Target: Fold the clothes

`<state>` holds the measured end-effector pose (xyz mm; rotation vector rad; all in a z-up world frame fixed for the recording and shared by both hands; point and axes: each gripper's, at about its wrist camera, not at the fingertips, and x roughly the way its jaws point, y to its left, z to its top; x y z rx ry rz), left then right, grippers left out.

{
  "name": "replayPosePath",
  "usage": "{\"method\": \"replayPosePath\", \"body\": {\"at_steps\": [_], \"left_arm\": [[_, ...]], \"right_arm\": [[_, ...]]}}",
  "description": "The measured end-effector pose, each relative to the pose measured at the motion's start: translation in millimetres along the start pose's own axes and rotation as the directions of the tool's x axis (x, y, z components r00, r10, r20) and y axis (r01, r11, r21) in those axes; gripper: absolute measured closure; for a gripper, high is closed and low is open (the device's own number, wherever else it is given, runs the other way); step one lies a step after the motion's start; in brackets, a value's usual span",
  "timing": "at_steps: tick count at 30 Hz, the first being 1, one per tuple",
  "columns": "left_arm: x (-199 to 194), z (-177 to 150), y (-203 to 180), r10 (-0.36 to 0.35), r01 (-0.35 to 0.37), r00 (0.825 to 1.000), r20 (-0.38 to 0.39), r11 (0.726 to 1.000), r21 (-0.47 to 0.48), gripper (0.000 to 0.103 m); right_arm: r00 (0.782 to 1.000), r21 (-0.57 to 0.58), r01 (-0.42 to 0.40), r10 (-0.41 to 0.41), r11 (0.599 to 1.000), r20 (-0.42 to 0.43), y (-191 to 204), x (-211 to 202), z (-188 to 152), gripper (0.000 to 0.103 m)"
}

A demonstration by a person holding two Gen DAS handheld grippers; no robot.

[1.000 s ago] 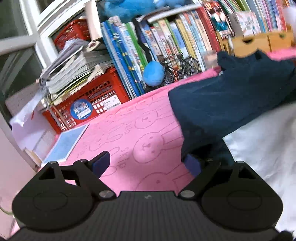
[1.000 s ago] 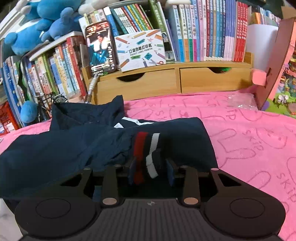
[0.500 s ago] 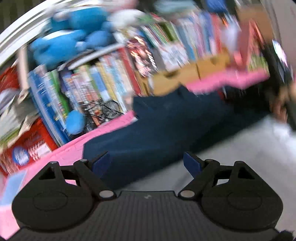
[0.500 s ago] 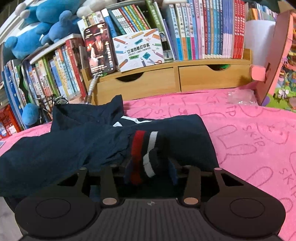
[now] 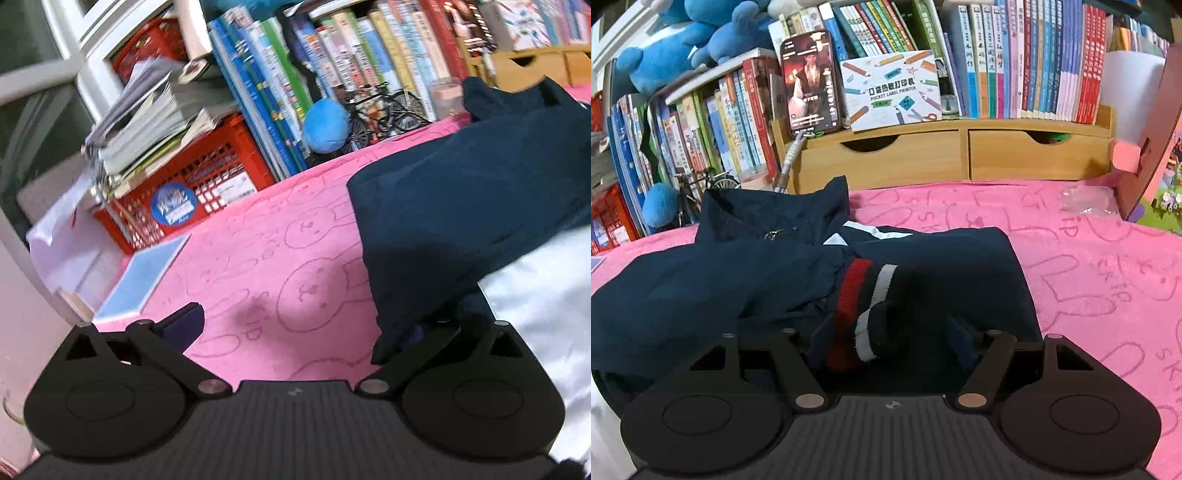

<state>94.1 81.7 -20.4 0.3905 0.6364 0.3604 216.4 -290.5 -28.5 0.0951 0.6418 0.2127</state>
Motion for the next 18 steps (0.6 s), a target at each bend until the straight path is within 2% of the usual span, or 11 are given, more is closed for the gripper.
{"method": "replayPosePath", "body": {"at_steps": [3, 5, 6, 9, 13, 14, 15, 18], "left_arm": [[-16.8, 3.8, 17.6, -0.049, 0.050, 0.998, 0.027, 0.997, -0.051, 0.000], [-34.1, 8.5, 38.8, -0.112, 0.120, 0.991, 0.071, 0.986, -0.115, 0.000], [-41.9, 11.5, 48.3, -0.158, 0.174, 0.981, 0.113, 0.973, -0.149, 0.000], [-57.0, 27.9, 64.6, -0.279, 0.327, 0.933, 0.226, 0.920, -0.216, 0.000], [-55.4, 62.4, 55.9, -0.364, 0.457, 0.874, 0.323, 0.841, -0.290, 0.000], [-51.0, 70.8, 49.7, -0.384, 0.477, 0.865, 0.325, 0.829, -0.292, 0.000], [-44.6, 78.7, 39.4, -0.394, 0.480, 0.865, 0.310, 0.830, -0.283, 0.000], [-16.0, 92.7, 2.0, -0.363, 0.409, 0.907, 0.213, 0.880, -0.242, 0.000]], "right_arm": [[1.000, 0.004, 0.000, 0.000, 1.000, -0.002, -0.4, -0.2, -0.1, 0.034], [1.000, 0.001, 0.002, -0.002, 1.000, -0.003, -0.2, -0.1, -0.2, 0.033], [1.000, 0.000, 0.002, -0.002, 1.000, -0.004, -0.3, 0.1, -0.2, 0.032], [1.000, -0.010, 0.006, -0.006, 1.000, -0.008, 1.5, 1.0, 0.2, 0.029], [1.000, -0.018, 0.026, -0.026, 0.999, -0.011, 3.6, 1.5, 0.2, 0.023], [1.000, -0.016, 0.029, -0.029, 0.999, -0.012, 3.3, 1.7, 0.4, 0.022], [0.999, -0.016, 0.030, -0.031, 0.999, -0.013, 3.4, 2.0, 0.5, 0.021], [0.999, -0.017, 0.035, -0.036, 0.999, -0.016, 3.5, 2.6, 0.8, 0.019]]}}
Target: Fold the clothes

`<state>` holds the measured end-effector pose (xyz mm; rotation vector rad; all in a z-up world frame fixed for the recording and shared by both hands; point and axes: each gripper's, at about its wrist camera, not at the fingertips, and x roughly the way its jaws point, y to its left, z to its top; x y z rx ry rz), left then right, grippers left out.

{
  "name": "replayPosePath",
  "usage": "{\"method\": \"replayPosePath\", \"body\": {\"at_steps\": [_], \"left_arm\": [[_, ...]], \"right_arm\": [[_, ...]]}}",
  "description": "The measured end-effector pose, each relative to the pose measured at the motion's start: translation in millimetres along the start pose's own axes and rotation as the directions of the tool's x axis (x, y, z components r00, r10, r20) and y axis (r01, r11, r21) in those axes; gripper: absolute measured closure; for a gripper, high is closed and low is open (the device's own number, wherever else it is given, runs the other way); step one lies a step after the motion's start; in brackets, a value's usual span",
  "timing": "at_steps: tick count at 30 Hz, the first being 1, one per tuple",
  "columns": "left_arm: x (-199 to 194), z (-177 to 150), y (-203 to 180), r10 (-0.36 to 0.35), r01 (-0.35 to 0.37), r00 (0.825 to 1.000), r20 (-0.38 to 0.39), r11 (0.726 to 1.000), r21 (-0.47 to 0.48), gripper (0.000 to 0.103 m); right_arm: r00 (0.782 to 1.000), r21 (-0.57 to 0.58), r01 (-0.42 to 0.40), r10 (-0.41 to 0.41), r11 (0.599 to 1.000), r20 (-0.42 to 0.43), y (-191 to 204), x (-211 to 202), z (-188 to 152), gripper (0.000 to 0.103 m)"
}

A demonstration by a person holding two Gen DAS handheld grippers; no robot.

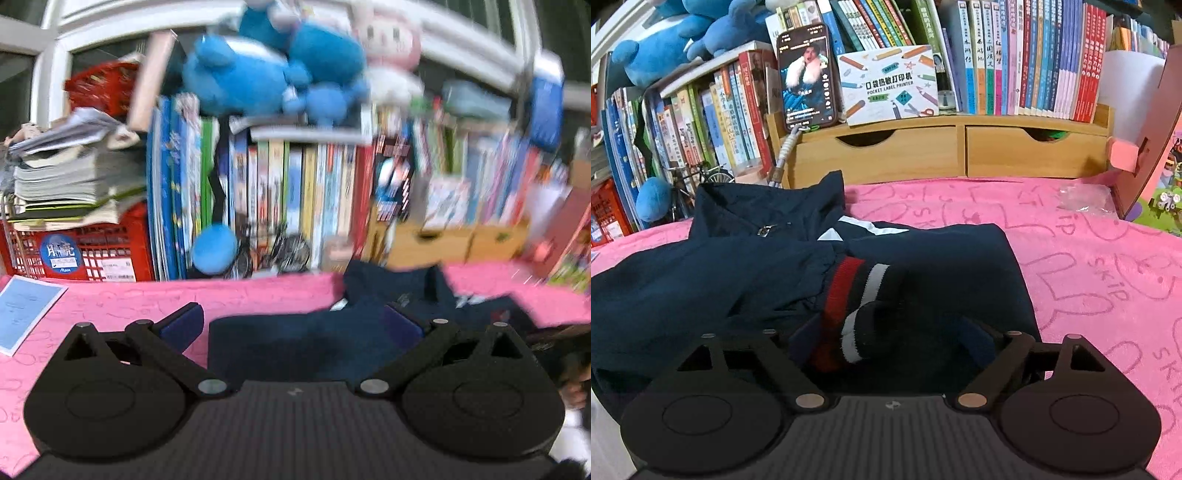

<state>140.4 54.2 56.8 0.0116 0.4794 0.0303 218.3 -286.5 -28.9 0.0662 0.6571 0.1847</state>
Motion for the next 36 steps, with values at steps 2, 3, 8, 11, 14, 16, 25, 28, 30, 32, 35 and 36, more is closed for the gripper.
{"method": "replayPosePath", "body": {"at_steps": [2, 3, 8, 11, 14, 16, 25, 28, 30, 32, 35, 36], "left_arm": [[27.6, -10.1, -10.2, 0.068, -0.064, 0.994, -0.083, 0.997, 0.052, 0.000], [37.9, -19.6, -12.4, 0.114, -0.103, 0.986, -0.122, 0.991, 0.091, 0.000], [37.4, -59.1, 8.6, 0.211, -0.185, 0.962, -0.172, 0.970, 0.155, 0.000], [20.4, -74.2, 35.1, 0.254, -0.222, 0.948, -0.191, 0.960, 0.171, 0.000], [3.1, -75.6, 60.5, 0.264, -0.241, 0.945, -0.193, 0.961, 0.136, 0.000], [-5.6, -69.3, 71.7, 0.273, -0.259, 0.942, -0.194, 0.961, 0.097, 0.000], [-3.9, -23.0, 29.9, 0.211, -0.206, 0.977, -0.044, 0.975, 0.085, 0.000], [17.0, -25.3, 6.6, 0.174, -0.166, 0.983, -0.050, 0.977, 0.134, 0.000], [30.2, -34.6, -2.5, 0.156, -0.142, 0.985, -0.076, 0.976, 0.162, 0.000], [40.4, -46.1, -11.0, 0.145, -0.124, 0.985, -0.098, 0.973, 0.196, 0.000], [44.2, -61.5, -17.0, 0.135, -0.116, 0.988, -0.073, 0.969, 0.220, 0.000], [45.2, -63.0, -17.2, 0.118, -0.100, 0.990, -0.076, 0.972, 0.214, 0.000]], "right_arm": [[1.000, -0.001, 0.003, -0.003, 1.000, 0.000, 0.0, 0.2, 0.0, 0.019], [1.000, -0.001, 0.005, -0.005, 1.000, 0.000, 0.1, 0.2, 0.0, 0.018], [1.000, -0.008, -0.004, 0.003, 1.000, -0.007, 0.8, 1.5, 0.5, 0.014], [1.000, -0.019, -0.006, 0.005, 1.000, -0.013, 2.9, 2.7, 0.7, 0.009], [1.000, -0.036, -0.018, 0.017, 0.999, -0.027, 5.7, 4.8, 0.5, 0.000], [1.000, -0.040, -0.016, 0.015, 0.999, -0.028, 6.7, 4.9, 0.2, 0.000], [0.999, -0.031, -0.025, 0.024, 0.999, -0.024, 4.0, 0.1, 1.1, 0.000], [1.000, 0.011, -0.009, 0.009, 1.000, -0.003, -19.4, -21.0, 10.1, 0.002], [0.999, 0.095, -0.004, 0.000, 0.996, 0.039, -45.2, -42.3, 17.0, 0.002], [0.997, 0.172, 0.030, -0.041, 0.985, 0.059, -60.0, -58.4, 22.4, 0.002], [0.992, 0.118, 0.052, -0.065, 0.992, 0.107, -38.3, -72.5, 22.5, 0.010], [0.992, 0.069, 0.032, -0.041, 0.997, 0.123, -23.5, -74.5, 20.9, 0.024]]}}
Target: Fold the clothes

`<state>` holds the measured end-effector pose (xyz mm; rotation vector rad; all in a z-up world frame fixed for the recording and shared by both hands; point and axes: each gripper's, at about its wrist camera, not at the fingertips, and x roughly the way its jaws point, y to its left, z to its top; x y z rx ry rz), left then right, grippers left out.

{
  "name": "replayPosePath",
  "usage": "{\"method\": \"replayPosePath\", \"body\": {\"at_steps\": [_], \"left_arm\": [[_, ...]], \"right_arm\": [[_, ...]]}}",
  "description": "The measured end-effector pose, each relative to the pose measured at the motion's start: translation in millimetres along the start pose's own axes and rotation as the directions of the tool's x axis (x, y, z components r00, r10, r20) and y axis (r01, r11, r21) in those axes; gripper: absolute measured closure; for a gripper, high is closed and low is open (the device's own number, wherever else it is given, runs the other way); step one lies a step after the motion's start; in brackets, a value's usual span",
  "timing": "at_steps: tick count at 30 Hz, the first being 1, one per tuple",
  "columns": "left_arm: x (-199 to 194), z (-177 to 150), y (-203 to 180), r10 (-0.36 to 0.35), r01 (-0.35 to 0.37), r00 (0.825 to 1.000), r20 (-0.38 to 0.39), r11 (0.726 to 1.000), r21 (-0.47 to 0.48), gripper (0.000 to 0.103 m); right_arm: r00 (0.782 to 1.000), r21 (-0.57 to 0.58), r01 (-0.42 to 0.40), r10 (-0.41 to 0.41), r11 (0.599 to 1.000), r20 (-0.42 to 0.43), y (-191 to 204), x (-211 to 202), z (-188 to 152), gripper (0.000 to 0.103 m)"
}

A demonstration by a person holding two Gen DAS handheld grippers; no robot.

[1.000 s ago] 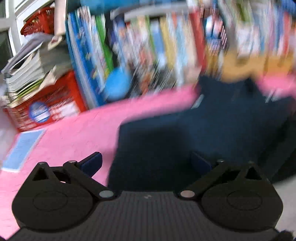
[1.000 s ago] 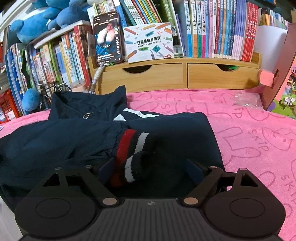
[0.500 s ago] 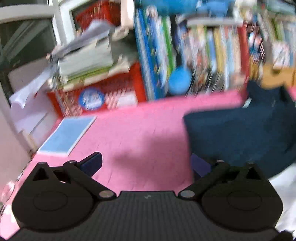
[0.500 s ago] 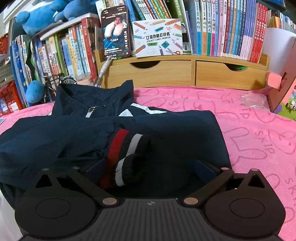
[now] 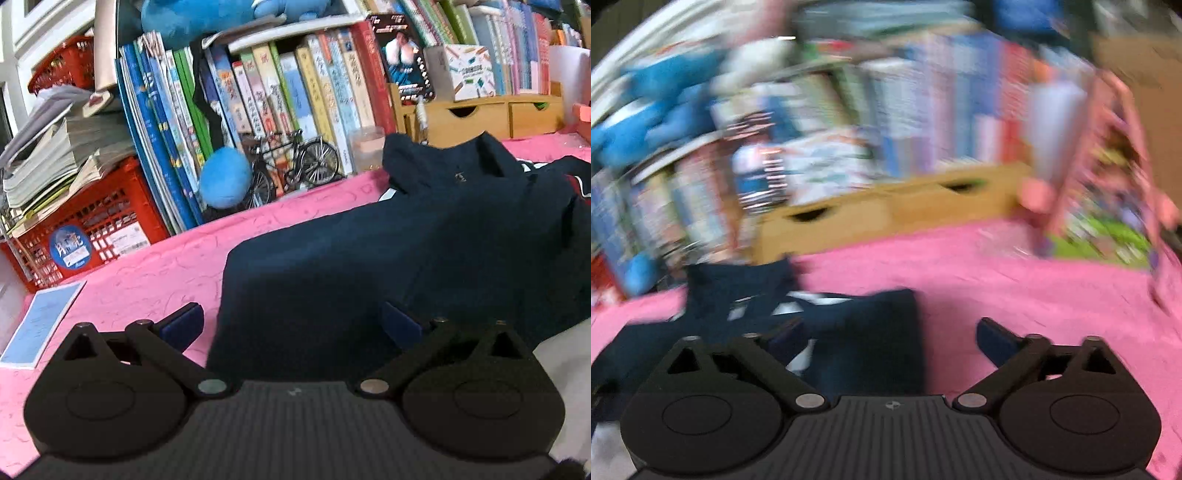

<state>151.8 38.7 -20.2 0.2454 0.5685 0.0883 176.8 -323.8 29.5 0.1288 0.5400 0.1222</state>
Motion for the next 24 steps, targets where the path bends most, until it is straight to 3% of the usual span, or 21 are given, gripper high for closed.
{"method": "replayPosePath", "body": {"at_steps": [2, 5, 8, 11, 16, 17, 18, 19, 20, 24], "left_arm": [[2.7, -1.0, -0.5, -0.052, 0.052, 0.999, -0.018, 0.999, -0.006, 0.000], [6.3, -0.1, -4.5, -0.066, 0.067, 0.997, -0.041, 0.998, 0.018, 0.000], [5.4, -1.2, -9.1, -0.049, 0.050, 0.998, -0.034, 0.998, 0.038, 0.000], [5.5, -0.8, -8.1, -0.053, 0.055, 0.998, -0.038, 0.998, 0.033, 0.000], [8.6, -1.3, -2.0, -0.120, 0.120, 0.991, -0.053, 0.993, 0.001, 0.000], [8.4, -1.3, -2.4, -0.120, 0.120, 0.991, -0.052, 0.993, 0.002, 0.000], [7.8, -1.4, -3.3, -0.116, 0.116, 0.992, -0.051, 0.993, 0.006, 0.000], [7.0, -1.3, -4.7, -0.108, 0.109, 0.993, -0.048, 0.994, 0.015, 0.000], [6.2, -1.3, -6.3, -0.100, 0.101, 0.994, -0.045, 0.995, 0.024, 0.000], [-8.0, -2.7, -12.3, -0.049, 0.049, 0.999, -0.011, 0.998, 0.048, 0.000]], "right_arm": [[0.995, -0.085, -0.093, 0.090, 0.992, -0.033, 40.5, 4.4, -4.7, 0.036], [0.969, -0.135, -0.234, 0.220, 0.963, -0.116, 100.1, 24.2, -10.9, 0.037], [0.953, -0.164, -0.271, 0.240, 0.949, -0.184, 138.5, 51.1, -21.5, 0.037], [0.955, -0.224, -0.231, 0.177, 0.947, -0.238, 143.8, 70.9, -31.1, 0.037], [0.982, -0.458, -0.149, 0.079, 0.876, -0.169, 117.0, 66.4, -33.9, 0.037], [0.986, -0.493, -0.121, 0.049, 0.861, -0.157, 112.0, 64.6, -34.0, 0.023], [0.992, -0.513, -0.044, -0.021, 0.857, -0.121, 109.2, 61.7, -36.6, 0.001], [0.993, -0.514, 0.020, -0.075, 0.857, -0.087, 105.7, 58.4, -37.0, 0.000], [0.994, -0.497, 0.029, -0.077, 0.868, -0.076, 99.7, 53.2, -35.0, 0.001], [0.997, -0.378, -0.038, 0.009, 0.925, -0.078, 76.2, 17.3, -31.1, 0.001]]}}
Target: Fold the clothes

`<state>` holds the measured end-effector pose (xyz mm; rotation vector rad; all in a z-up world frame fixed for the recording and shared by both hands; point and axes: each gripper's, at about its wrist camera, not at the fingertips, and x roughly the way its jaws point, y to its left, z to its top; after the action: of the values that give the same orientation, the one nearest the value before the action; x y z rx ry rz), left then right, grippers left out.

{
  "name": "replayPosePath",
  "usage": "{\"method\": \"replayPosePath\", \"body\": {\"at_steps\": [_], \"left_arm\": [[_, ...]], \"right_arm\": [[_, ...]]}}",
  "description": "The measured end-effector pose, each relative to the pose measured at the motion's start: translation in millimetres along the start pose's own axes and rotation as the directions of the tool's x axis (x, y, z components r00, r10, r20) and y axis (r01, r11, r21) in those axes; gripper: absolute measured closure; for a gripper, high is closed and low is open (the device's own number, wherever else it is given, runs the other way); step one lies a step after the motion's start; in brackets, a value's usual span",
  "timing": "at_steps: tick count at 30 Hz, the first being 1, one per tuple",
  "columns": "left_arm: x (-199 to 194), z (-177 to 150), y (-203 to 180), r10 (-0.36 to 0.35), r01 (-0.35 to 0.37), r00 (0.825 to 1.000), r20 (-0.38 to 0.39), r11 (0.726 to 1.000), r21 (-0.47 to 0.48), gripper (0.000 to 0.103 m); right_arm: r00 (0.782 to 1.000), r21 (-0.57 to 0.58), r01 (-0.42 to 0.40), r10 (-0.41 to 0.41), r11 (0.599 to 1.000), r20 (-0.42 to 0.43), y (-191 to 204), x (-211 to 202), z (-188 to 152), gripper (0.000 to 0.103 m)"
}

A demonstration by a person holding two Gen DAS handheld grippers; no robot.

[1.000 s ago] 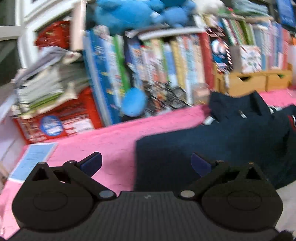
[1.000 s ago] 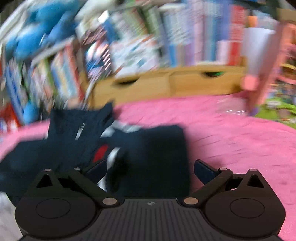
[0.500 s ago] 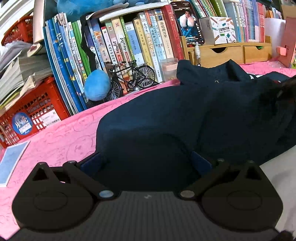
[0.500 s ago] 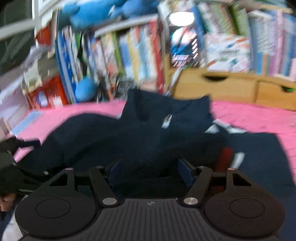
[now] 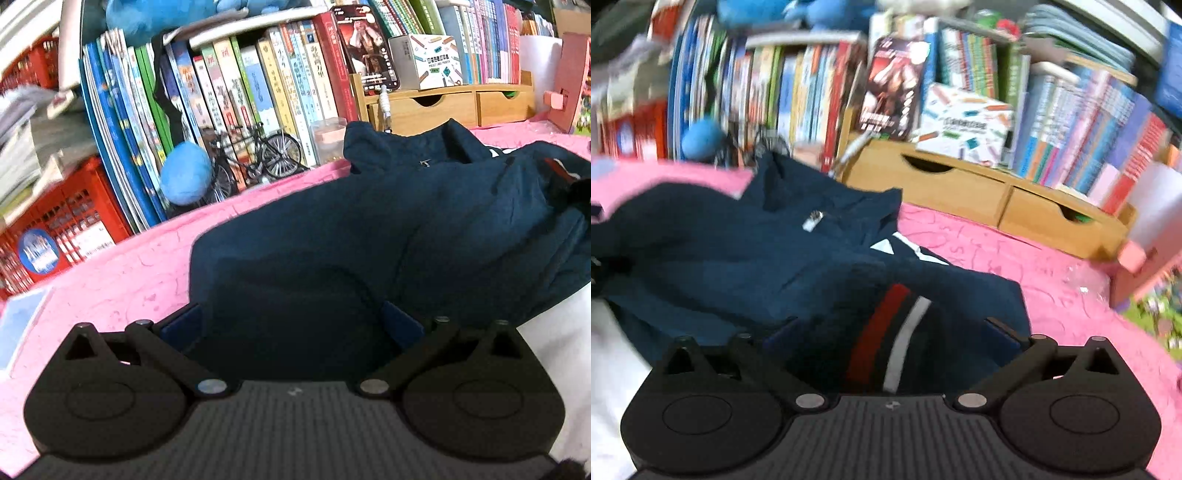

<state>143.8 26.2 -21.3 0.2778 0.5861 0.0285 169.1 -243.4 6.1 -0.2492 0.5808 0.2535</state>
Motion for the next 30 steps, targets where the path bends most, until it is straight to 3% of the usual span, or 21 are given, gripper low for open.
{"method": "replayPosePath", "body": {"at_steps": [2, 5, 8, 14, 21, 24, 27, 30], "left_arm": [[-19.3, -3.4, -3.9, 0.010, -0.010, 0.999, 0.031, 1.000, -0.006, 0.000], [-80.3, -20.8, -14.0, -0.091, 0.091, 0.987, 0.131, 0.996, 0.003, 0.000], [-137.7, -45.5, -12.3, -0.119, 0.114, 0.976, 0.182, 0.993, 0.039, 0.000], [-212.4, -97.6, -20.0, -0.110, 0.098, 0.981, 0.159, 0.992, 0.086, 0.000], [-284.8, -154.9, -55.0, -0.090, 0.078, 0.984, 0.154, 0.993, 0.084, 0.000], [-300.5, -179.3, -69.0, -0.130, 0.117, 0.982, 0.136, 0.988, 0.099, 0.000], [-296.2, -196.4, -83.4, -0.192, 0.180, 0.978, 0.078, 0.973, 0.142, 0.000], [-277.0, -201.0, -102.6, -0.135, 0.122, 0.990, 0.050, 0.970, 0.211, 0.000]], "right_arm": [[0.999, 0.019, -0.010, 0.010, 1.000, 0.036, -6.6, -30.3, -10.3, 0.000], [0.994, 0.008, -0.026, 0.025, 1.000, 0.110, -16.3, -81.0, -36.1, 0.000], [0.987, -0.008, -0.018, 0.019, 1.000, 0.158, -23.8, -122.9, -60.7, 0.000], [0.988, -0.044, 0.020, -0.013, 0.999, 0.152, -21.4, -194.9, -136.7, 0.000], [0.983, -0.112, -0.042, 0.061, 0.993, 0.171, -2.0, -264.5, -211.5, 0.000], [0.977, -0.262, -0.042, 0.095, 0.964, 0.193, 28.1, -288.1, -242.8, 0.000], [0.978, -0.424, -0.050, 0.130, 0.904, 0.163, 65.2, -290.1, -261.1, 0.000], [0.975, -0.566, -0.055, 0.166, 0.823, 0.147, 100.6, -281.8, -270.5, 0.000]]}}
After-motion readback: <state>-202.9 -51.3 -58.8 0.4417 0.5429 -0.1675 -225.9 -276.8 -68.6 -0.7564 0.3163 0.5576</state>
